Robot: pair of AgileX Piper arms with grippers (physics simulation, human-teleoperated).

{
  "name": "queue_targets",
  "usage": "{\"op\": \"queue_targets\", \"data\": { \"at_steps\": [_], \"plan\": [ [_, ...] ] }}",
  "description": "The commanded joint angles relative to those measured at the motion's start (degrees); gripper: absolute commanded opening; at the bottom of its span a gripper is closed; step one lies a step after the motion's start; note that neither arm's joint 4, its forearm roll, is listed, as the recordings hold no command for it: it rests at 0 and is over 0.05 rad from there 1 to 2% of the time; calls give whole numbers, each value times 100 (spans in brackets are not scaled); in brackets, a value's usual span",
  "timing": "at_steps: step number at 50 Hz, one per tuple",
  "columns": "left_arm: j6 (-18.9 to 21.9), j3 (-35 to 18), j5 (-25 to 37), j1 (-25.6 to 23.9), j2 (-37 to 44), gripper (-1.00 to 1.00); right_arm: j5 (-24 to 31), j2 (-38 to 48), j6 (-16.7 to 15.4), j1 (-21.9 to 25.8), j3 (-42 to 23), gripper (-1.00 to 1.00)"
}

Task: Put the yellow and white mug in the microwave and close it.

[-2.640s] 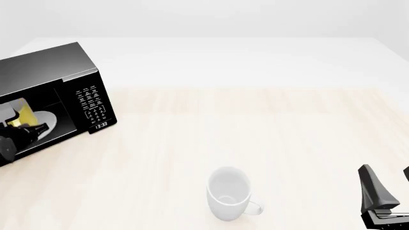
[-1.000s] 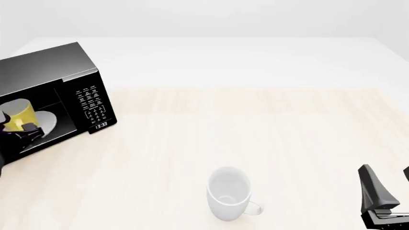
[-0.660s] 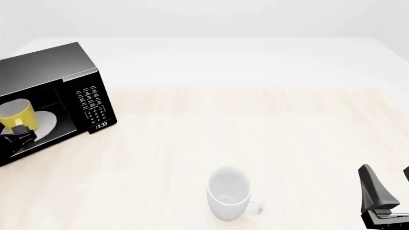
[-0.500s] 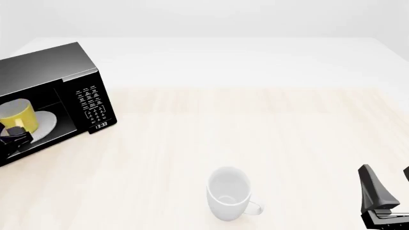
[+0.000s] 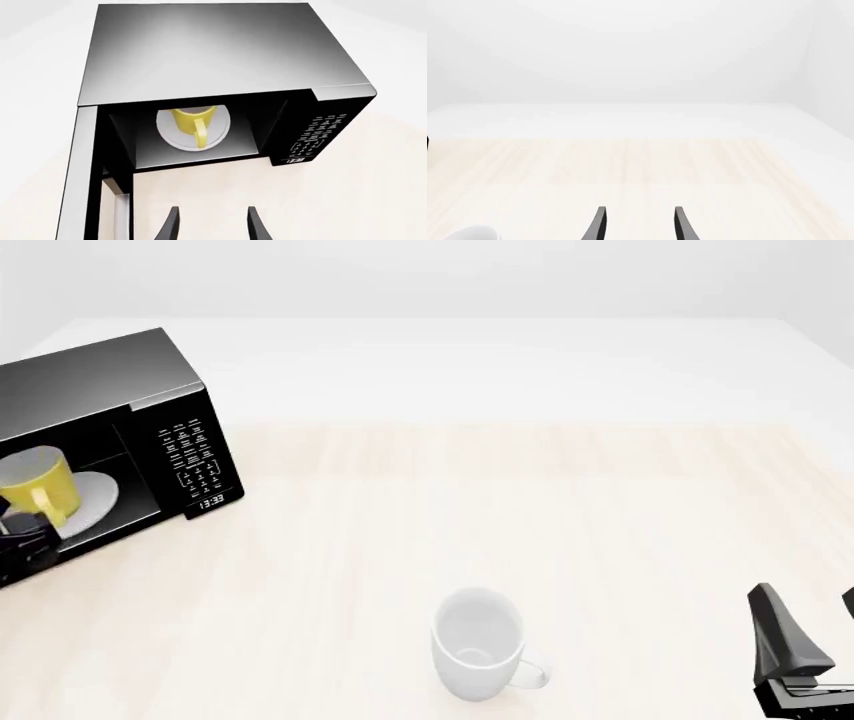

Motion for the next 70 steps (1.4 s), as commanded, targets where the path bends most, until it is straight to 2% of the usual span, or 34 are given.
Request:
{"op": "queue_targets", "data": {
  "at_steps": [1,17,31,51,60,70],
  "plan": [
    [-26,-190,595,-217,-629,100,0,0,-1,1,0,100],
    [-138,-728,1782,-264,-1493,100,0,0,0,0,0,100],
    [-313,-1044,2293,-368,-1687,100,0,-1,-1,-1,0,100],
    [-482,-1977,3326,-34,-2289,100,0,1,0,0,0,100],
    [-550,-2276,3574,39,-2418,100,0,0,-1,-1,0,100],
    [-432,-2543,3875,249,-2606,100,0,0,1,1,0,100]
  ]
}}
